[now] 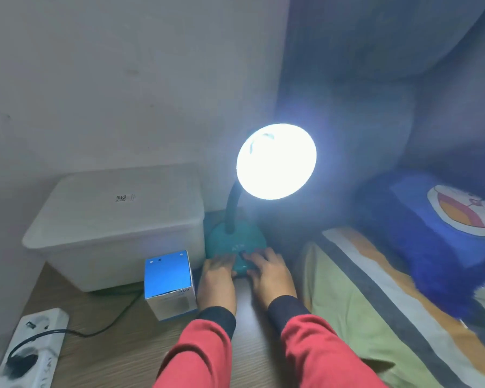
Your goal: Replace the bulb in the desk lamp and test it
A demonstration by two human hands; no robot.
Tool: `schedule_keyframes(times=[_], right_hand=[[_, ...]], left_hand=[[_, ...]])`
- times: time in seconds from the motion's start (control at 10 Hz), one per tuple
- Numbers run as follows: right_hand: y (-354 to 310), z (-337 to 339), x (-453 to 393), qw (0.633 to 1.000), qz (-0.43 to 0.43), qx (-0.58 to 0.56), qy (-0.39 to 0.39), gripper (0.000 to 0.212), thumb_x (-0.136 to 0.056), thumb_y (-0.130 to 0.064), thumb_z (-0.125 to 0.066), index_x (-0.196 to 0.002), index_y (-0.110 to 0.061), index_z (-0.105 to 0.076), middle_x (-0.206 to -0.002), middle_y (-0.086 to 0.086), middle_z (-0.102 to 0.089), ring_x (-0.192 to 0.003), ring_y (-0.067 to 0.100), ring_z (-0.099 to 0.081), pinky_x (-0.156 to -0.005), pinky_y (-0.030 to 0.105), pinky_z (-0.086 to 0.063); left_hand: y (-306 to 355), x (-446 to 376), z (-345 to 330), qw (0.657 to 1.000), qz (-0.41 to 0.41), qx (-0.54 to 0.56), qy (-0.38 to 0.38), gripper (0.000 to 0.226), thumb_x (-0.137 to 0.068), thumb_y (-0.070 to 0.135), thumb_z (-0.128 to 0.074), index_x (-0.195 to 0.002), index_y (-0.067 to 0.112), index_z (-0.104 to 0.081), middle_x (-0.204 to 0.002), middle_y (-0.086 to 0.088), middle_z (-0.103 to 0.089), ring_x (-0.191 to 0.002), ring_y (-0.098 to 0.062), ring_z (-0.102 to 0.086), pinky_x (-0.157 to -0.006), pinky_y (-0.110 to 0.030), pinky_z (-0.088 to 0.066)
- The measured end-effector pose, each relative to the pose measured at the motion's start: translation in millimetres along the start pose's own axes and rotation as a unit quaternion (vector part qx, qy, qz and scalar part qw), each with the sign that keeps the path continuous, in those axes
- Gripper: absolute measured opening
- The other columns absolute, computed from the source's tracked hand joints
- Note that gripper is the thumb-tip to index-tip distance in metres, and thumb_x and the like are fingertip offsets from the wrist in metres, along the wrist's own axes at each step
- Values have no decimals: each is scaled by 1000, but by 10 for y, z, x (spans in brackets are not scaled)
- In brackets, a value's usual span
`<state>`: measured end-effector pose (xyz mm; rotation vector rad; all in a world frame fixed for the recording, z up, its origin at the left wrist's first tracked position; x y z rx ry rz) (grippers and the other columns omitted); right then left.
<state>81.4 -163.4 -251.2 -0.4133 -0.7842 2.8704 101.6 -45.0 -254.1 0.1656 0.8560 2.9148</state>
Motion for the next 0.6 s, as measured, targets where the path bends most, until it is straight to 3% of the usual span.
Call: schedule_keyframes(times=[0.1, 0.2, 0.3, 0.4, 0.5, 0.6], right_hand=[[-59, -7, 14, 994, -16, 43, -100, 51, -85, -5, -48, -131, -28, -51, -132, 5, -49, -113, 31, -49, -93, 34, -46], [-107, 19, -37, 979, -49, 73, -184, 55, -86, -11, -47, -138, -30, -41, -141, 6, -41, -123, 29, -48, -100, 36, -45], [-220, 89, -42, 949, -56, 126, -283, 64, -88, -19, -51, -146, -31, -27, -147, 10, -37, -130, 29, -45, -106, 38, -41], [-318, 177, 87, 923, -69, 184, -331, 59, -90, -21, -50, -145, -24, -30, -139, 13, -47, -126, 30, -50, -103, 39, -44], [-429, 217, 247, 910, -79, 200, -354, 42, -91, -18, -49, -132, -10, -52, -135, 15, -55, -123, 30, -54, -102, 36, -45], [-562, 216, 605, 903, -71, 184, -382, 43, -90, -22, -53, -133, -14, -52, -136, 13, -54, -125, 27, -53, -106, 34, -43]], left_hand=[[64, -2, 40, 1000, -13, -8, 8, 42, -98, 8, -41, -138, 18, -46, -145, -2, -44, -134, -14, -39, -108, -16, -25], [140, -3, 72, 999, -12, -26, -16, 46, -97, 9, -39, -142, 19, -40, -149, -3, -38, -139, -15, -34, -113, -20, -23], [180, 55, 123, 995, 7, -59, -75, 41, -92, 7, -45, -132, 17, -51, -136, -10, -52, -126, -26, -52, -104, -30, -41], [177, 221, 252, 990, 2, -101, -102, 36, -91, 6, -49, -125, 14, -57, -127, -13, -59, -119, -29, -58, -99, -33, -47], [126, 397, 483, 987, 8, -105, -119, 35, -91, 14, -54, -127, 12, -57, -127, -14, -59, -117, -29, -59, -99, -32, -47], [53, 717, 729, 992, 3, -70, -108, 40, -93, 21, -54, -133, 16, -51, -135, -11, -51, -123, -25, -55, -102, -29, -43]])
Point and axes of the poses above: each hand's wrist, its own x-axis away from the middle knuckle, its own z-axis out of the back of the hand, y = z × x, the point moved 6 cm from there along -x, towards the middle knuckle
